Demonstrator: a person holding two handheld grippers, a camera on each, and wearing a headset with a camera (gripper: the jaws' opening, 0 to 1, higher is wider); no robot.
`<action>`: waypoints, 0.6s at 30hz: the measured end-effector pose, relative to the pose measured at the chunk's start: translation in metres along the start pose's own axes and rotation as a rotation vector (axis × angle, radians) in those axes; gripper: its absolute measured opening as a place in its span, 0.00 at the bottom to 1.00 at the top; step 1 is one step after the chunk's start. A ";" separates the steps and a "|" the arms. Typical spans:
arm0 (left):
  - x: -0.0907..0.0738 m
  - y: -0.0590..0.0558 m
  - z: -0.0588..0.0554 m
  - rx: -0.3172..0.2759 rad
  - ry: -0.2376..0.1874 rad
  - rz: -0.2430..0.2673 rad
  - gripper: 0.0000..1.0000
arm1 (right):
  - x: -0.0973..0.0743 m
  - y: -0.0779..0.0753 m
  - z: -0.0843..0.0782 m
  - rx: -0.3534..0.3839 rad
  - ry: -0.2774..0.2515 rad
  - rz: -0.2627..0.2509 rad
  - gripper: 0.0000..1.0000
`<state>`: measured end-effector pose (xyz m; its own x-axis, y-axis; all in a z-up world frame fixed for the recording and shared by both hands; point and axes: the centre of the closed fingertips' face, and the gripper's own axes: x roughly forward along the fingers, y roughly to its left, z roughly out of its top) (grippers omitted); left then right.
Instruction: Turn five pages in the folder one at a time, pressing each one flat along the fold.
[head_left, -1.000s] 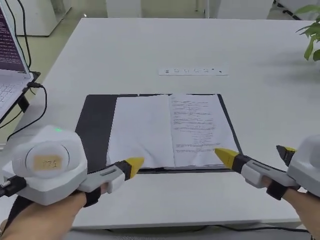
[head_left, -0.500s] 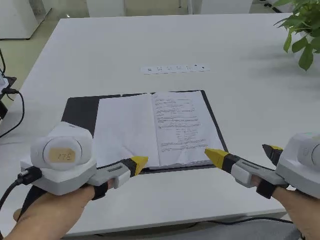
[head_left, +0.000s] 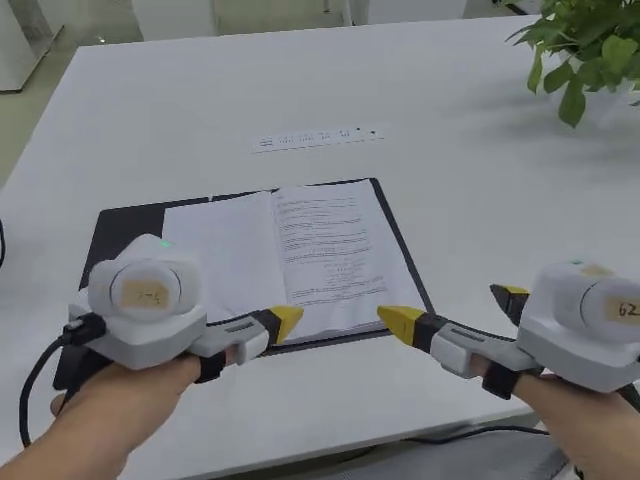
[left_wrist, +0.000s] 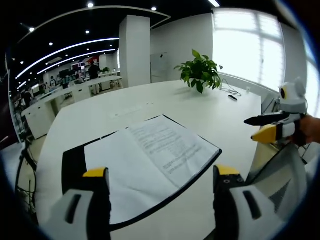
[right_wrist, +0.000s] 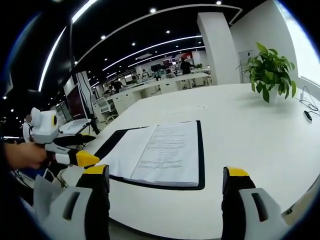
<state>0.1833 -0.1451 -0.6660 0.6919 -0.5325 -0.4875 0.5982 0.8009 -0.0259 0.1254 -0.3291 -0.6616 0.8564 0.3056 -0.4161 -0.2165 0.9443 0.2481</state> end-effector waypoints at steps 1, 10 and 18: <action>0.004 -0.002 0.001 0.005 -0.001 -0.008 0.85 | 0.000 0.000 0.000 0.002 0.000 0.000 0.93; 0.039 -0.020 0.003 0.023 0.022 -0.063 0.83 | -0.004 0.001 0.001 -0.001 -0.006 0.005 0.92; 0.072 -0.038 -0.012 0.055 0.069 -0.096 0.80 | -0.008 -0.001 -0.005 -0.006 0.004 0.005 0.92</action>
<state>0.2056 -0.2109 -0.7109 0.6019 -0.5849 -0.5437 0.6832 0.7297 -0.0287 0.1165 -0.3316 -0.6628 0.8534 0.3104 -0.4187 -0.2230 0.9435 0.2451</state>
